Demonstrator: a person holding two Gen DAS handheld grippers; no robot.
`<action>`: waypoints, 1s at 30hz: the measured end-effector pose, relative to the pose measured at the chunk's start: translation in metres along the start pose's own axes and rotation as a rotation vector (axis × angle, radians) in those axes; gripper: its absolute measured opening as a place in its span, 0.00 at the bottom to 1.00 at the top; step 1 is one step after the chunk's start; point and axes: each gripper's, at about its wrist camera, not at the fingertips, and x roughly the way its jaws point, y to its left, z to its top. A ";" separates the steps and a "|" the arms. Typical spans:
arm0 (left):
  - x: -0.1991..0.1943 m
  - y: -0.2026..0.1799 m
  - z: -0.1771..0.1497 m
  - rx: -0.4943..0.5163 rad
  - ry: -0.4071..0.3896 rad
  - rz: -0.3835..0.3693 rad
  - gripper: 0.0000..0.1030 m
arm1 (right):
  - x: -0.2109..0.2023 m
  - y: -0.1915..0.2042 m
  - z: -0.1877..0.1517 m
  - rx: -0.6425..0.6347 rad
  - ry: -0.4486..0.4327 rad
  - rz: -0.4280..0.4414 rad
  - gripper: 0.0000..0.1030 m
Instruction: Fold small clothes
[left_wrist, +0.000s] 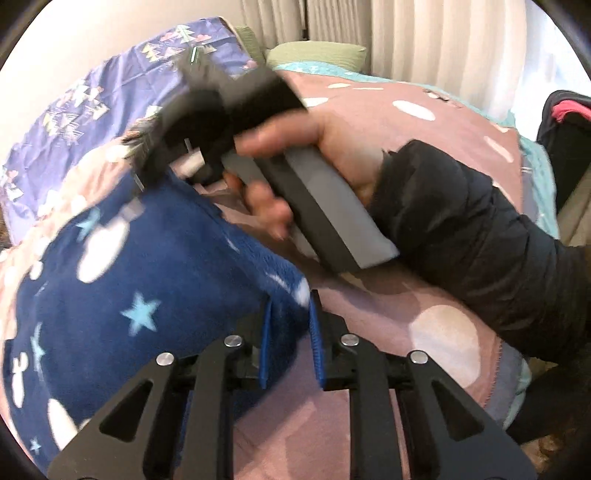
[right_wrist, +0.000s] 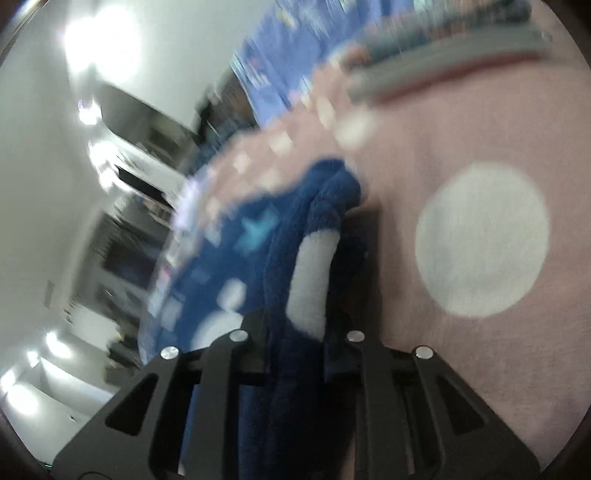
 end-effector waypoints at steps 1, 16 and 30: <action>0.002 -0.003 -0.001 0.005 0.006 -0.020 0.11 | -0.008 0.004 0.002 -0.009 -0.024 0.031 0.17; 0.030 -0.043 -0.013 0.284 0.023 0.247 0.64 | 0.012 -0.027 -0.003 0.039 0.074 -0.002 0.22; 0.041 -0.019 -0.010 0.169 0.029 0.152 0.23 | 0.008 -0.023 -0.010 -0.109 0.029 -0.141 0.25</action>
